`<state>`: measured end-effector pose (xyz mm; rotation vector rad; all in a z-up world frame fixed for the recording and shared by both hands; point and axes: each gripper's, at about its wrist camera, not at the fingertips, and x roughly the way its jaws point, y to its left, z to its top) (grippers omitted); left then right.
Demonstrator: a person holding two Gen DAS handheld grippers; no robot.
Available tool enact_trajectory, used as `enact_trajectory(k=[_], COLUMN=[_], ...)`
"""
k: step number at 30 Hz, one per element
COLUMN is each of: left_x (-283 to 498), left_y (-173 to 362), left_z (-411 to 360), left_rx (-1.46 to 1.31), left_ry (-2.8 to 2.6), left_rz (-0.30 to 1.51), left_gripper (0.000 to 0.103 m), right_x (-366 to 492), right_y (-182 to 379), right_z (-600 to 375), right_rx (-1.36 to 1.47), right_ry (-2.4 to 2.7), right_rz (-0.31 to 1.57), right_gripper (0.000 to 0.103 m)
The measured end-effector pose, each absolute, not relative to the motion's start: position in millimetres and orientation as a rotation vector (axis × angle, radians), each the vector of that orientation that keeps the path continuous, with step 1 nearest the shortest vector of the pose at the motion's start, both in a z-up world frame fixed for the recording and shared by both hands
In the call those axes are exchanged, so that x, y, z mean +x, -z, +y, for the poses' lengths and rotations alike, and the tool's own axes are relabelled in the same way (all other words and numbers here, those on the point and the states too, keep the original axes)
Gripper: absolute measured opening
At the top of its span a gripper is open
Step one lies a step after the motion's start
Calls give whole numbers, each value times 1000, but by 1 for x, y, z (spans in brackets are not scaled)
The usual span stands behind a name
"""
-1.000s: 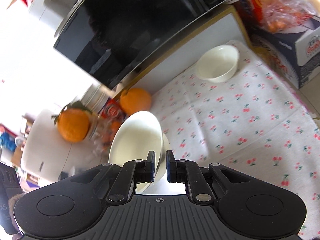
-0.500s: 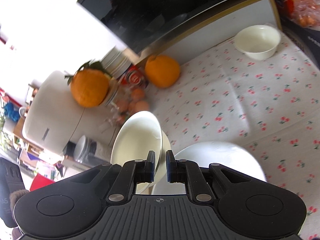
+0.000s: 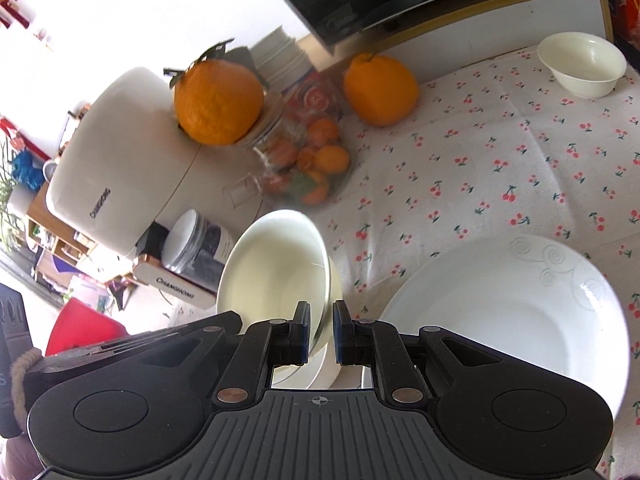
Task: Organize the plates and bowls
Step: 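Lift the cream bowl with both tools and carry it toward the plate stack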
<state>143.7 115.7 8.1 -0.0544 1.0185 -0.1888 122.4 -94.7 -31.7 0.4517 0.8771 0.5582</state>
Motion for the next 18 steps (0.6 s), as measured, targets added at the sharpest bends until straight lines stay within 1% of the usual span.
enact_trajectory(k=[3, 14, 18], left_x=[144, 141, 142], left_y=[-4, 12, 17], left_z=[121, 119, 120], left_rx=[-33, 88, 104], left_ry=[172, 144, 136], left_rz=[1037, 1083, 1100], left_gripper=[10, 12, 12], right_x=[119, 117, 119], right_y=[34, 46, 47], right_z=[-84, -60, -63], right_rx=[428, 335, 348], right_ry=[-570, -564, -564], right_rz=[894, 950, 957], right_gripper=[14, 15, 15])
